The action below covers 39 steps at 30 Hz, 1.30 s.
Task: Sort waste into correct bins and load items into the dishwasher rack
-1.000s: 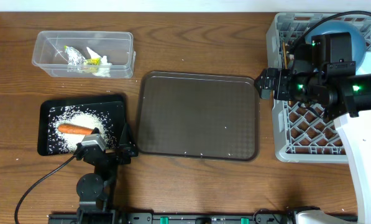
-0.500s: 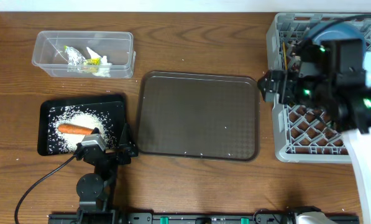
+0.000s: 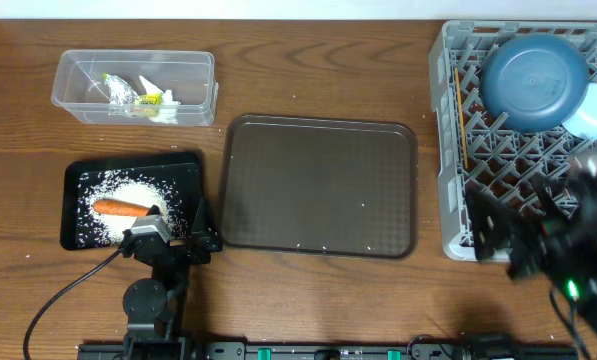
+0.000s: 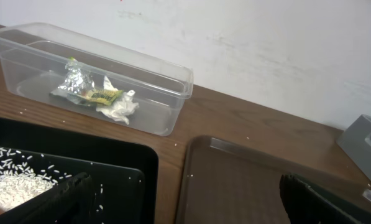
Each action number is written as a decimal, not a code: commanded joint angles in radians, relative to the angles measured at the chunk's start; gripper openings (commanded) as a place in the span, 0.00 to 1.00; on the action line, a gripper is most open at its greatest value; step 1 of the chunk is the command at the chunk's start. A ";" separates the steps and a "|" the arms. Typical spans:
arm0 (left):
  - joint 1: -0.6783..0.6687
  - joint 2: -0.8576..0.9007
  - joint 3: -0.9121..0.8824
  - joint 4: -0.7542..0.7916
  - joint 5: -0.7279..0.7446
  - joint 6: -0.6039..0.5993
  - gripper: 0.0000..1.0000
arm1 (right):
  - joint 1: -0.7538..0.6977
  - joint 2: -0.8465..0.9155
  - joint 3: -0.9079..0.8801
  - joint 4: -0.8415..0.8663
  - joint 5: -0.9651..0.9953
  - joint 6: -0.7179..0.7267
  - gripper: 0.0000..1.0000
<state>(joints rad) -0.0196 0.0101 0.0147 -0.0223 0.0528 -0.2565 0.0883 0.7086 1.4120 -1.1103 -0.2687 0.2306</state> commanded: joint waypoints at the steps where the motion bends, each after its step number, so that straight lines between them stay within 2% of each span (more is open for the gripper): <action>1: 0.005 -0.006 -0.011 -0.044 0.002 0.020 0.98 | -0.037 -0.096 -0.100 -0.005 0.005 0.000 0.99; 6: 0.005 -0.006 -0.011 -0.044 0.002 0.020 0.98 | -0.074 -0.254 -0.276 0.006 0.097 -0.003 0.99; 8: 0.005 -0.006 -0.011 -0.044 0.002 0.020 0.98 | -0.086 -0.304 -0.359 0.065 0.113 -0.004 0.99; 17: 0.005 -0.006 -0.011 -0.044 0.002 0.020 0.98 | -0.091 -0.500 -0.812 0.612 0.076 -0.026 0.99; 21: 0.005 -0.006 -0.011 -0.044 0.002 0.020 0.98 | -0.091 -0.569 -0.979 0.795 0.024 -0.025 0.99; 32: 0.005 -0.006 -0.011 -0.044 0.002 0.020 0.98 | -0.085 -0.704 -1.324 1.083 0.044 -0.025 0.99; 37: 0.005 -0.006 -0.011 -0.044 0.002 0.020 0.98 | -0.082 -0.704 -1.410 1.129 0.114 -0.016 0.99; 39: 0.005 -0.006 -0.011 -0.044 0.002 0.020 0.98 | -0.077 -0.704 -1.407 1.091 0.174 -0.014 0.99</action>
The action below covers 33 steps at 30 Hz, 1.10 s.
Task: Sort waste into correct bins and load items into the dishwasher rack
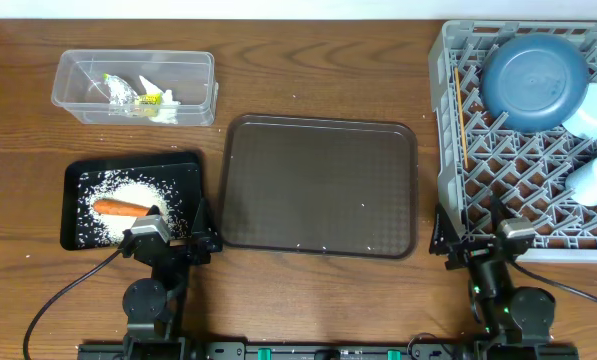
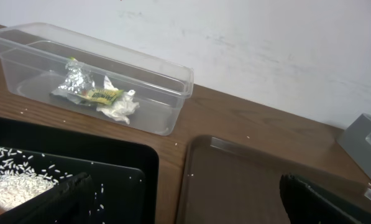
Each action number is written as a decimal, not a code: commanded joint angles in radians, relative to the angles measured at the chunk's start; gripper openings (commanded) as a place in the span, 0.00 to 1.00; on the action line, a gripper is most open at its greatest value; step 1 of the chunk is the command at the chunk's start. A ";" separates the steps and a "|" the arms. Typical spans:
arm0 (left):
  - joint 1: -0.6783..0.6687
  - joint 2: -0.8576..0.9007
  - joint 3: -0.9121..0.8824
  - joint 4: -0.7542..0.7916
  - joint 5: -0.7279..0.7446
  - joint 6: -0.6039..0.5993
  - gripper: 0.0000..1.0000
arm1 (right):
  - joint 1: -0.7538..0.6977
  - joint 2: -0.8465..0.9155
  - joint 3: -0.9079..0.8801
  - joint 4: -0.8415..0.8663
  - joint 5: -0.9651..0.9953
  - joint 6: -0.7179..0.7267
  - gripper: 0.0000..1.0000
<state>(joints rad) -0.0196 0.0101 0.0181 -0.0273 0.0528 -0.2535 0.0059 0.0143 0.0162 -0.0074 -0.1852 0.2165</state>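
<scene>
The grey dishwasher rack (image 1: 448,140) at the right holds a blue bowl (image 1: 534,82), a white cup (image 1: 596,112), a second white cup (image 1: 590,180) and a thin stick (image 1: 461,115). The clear bin (image 1: 78,105) (image 2: 166,93) at the back left holds crumpled wrappers (image 1: 138,95) (image 2: 95,93). A black tray (image 1: 73,200) (image 2: 123,162) carries rice and a carrot (image 1: 121,208). My left gripper (image 1: 204,232) (image 2: 185,205) rests open and empty between the black tray and the brown tray. My right gripper (image 1: 443,235) sits open at the rack's front left corner, holding nothing.
The brown serving tray (image 1: 318,185) (image 2: 247,180) lies in the middle with nothing on it. Both arms' bases stand at the table's front edge. A white wall runs behind the bin in the left wrist view.
My right arm was blurred over the near part of the rack; now it rests at the front edge by the rack's corner. A second white cup shows in the rack there. The left arm is unchanged.
</scene>
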 commanded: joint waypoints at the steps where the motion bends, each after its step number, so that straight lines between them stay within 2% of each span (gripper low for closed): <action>1: 0.005 -0.006 -0.014 -0.039 0.002 0.017 0.98 | 0.009 -0.010 -0.011 -0.020 0.122 0.000 0.99; 5: 0.005 -0.006 -0.014 -0.039 0.002 0.017 0.98 | 0.017 -0.010 -0.011 -0.067 0.216 -0.005 0.99; 20: 0.005 -0.006 -0.014 -0.039 0.002 0.017 0.98 | 0.017 -0.010 -0.011 -0.068 0.211 -0.294 0.99; 33: 0.005 -0.006 -0.014 -0.039 0.002 0.017 0.98 | 0.017 -0.010 -0.011 -0.066 0.211 -0.293 0.99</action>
